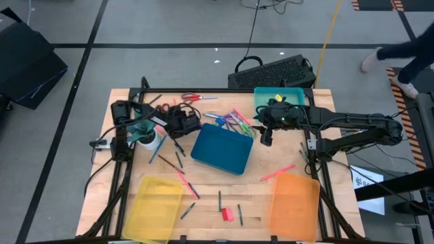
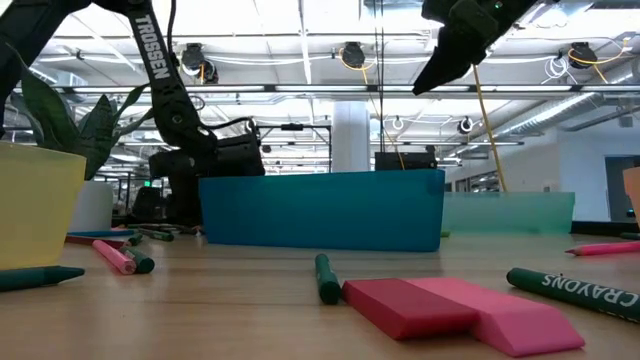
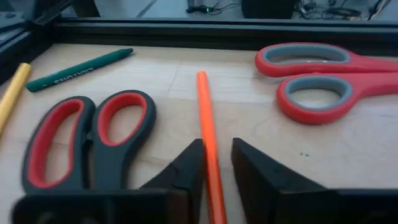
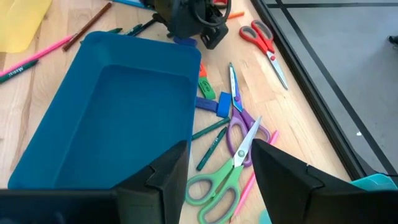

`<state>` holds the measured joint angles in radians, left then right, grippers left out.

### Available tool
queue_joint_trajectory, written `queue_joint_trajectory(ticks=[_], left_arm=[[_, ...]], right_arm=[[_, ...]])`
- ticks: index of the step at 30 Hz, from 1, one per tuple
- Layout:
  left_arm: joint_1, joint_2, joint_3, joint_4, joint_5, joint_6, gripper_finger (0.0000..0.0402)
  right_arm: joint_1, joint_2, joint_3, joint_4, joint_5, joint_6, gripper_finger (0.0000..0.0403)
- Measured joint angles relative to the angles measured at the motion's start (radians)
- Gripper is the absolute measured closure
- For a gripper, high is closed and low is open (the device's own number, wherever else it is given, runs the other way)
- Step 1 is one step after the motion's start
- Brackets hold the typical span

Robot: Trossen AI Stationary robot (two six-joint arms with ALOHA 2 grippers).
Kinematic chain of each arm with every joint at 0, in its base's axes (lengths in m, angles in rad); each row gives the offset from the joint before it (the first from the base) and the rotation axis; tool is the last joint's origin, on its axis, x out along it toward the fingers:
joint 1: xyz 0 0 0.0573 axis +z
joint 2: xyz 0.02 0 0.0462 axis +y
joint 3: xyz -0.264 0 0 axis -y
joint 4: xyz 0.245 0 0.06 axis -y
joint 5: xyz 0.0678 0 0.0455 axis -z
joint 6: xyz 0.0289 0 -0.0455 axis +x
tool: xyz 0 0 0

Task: Sort crayons/erasers/pens/pencils in bins
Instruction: Put the orange pencil into the green bin

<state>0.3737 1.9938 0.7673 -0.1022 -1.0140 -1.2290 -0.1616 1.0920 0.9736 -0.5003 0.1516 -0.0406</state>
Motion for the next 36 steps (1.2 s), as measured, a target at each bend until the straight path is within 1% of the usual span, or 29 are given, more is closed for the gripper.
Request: queue_joint_trajectory(ticks=[4, 6, 9, 13, 15, 18, 23, 31, 36], left_arm=[[-0.008, 0.057, 0.002, 0.055, -0.051, -0.033, 0.0370], [-0.019, 0.060, 0.002, 0.053, -0.054, -0.048, 0.0384], [-0.021, 0.059, 0.002, 0.052, -0.053, -0.038, 0.0384], [-0.020, 0.037, -0.002, 0.047, -0.038, -0.003, 0.0369], [-0.019, 0.012, -0.002, 0.044, -0.014, 0.021, 0.0372], [-0.018, -0.033, -0.004, 0.035, 0.020, 0.071, 0.0386], [-0.012, -0.110, -0.005, 0.026, 0.094, 0.129, 0.0383], [-0.013, -0.227, -0.003, 0.030, 0.074, 0.206, 0.0387], [-0.031, -0.305, -0.003, 0.093, 0.062, 0.273, 0.0374]], right_arm=[[0.000, 0.000, 0.000, 0.000, 0.000, 0.000, 0.0234], [0.000, 0.000, 0.000, 0.000, 0.000, 0.000, 0.0234], [0.000, 0.000, 0.000, 0.000, 0.000, 0.000, 0.0234], [0.000, 0.000, 0.000, 0.003, 0.000, -0.002, 0.0234], [0.000, 0.000, 0.000, 0.003, 0.000, -0.002, 0.0234], [0.000, 0.000, 0.000, 0.003, 0.000, -0.003, 0.0234], [0.000, -0.001, 0.000, 0.002, 0.000, -0.005, 0.0234], [0.000, -0.049, 0.000, -0.002, 0.001, -0.005, 0.0234], [0.000, -0.093, 0.000, 0.010, 0.003, -0.051, 0.0234]])
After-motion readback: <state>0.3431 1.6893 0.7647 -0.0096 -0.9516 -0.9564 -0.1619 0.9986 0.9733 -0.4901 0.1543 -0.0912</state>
